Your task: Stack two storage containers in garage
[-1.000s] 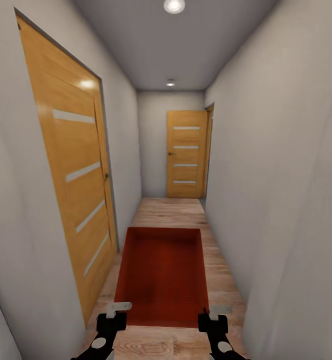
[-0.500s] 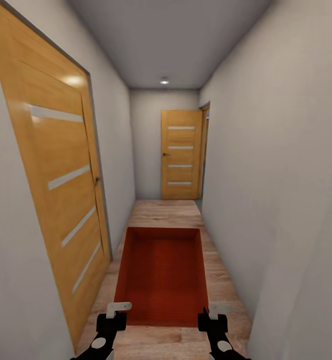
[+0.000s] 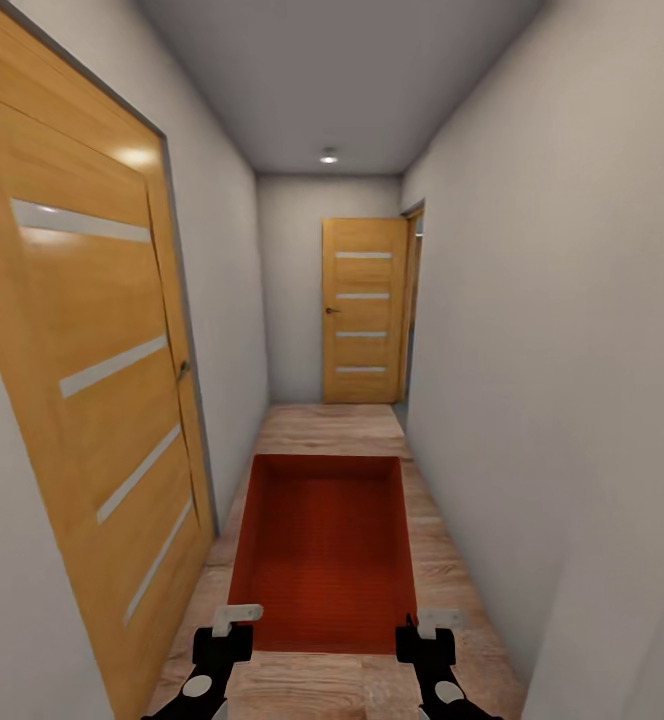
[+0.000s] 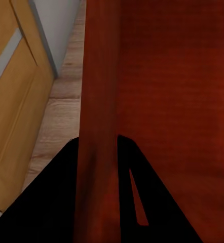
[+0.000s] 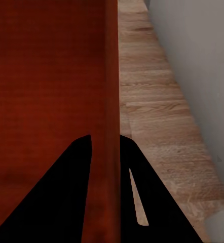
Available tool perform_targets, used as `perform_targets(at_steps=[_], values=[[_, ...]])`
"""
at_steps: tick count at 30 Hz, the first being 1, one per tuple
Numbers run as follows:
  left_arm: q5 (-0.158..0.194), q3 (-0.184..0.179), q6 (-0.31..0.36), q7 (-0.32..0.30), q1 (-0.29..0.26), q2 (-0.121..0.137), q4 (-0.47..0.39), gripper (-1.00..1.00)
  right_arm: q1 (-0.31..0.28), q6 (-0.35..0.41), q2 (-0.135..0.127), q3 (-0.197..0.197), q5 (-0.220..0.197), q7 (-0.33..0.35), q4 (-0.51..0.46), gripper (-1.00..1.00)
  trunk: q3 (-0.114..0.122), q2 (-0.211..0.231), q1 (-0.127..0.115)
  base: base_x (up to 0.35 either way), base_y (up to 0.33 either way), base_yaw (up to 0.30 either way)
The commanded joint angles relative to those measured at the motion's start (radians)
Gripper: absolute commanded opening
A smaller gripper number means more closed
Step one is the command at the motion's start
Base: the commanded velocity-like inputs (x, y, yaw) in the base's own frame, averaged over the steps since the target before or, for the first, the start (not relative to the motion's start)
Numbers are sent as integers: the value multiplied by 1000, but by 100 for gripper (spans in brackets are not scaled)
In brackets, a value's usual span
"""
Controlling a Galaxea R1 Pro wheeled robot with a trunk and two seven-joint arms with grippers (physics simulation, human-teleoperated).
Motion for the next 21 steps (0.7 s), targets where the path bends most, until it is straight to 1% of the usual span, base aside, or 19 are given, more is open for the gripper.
perform_targets(at_steps=[1, 21], values=[[5, 3, -1, 10, 0, 1, 2, -100, -2, -30, 0, -23, 17, 14, -49, -100, -2, -1, 1, 322, 0, 0], [6, 3, -1, 10, 0, 1, 2, -100, -2, -30, 0, -23, 17, 14, -49, -100, -2, -1, 1, 322, 0, 0]])
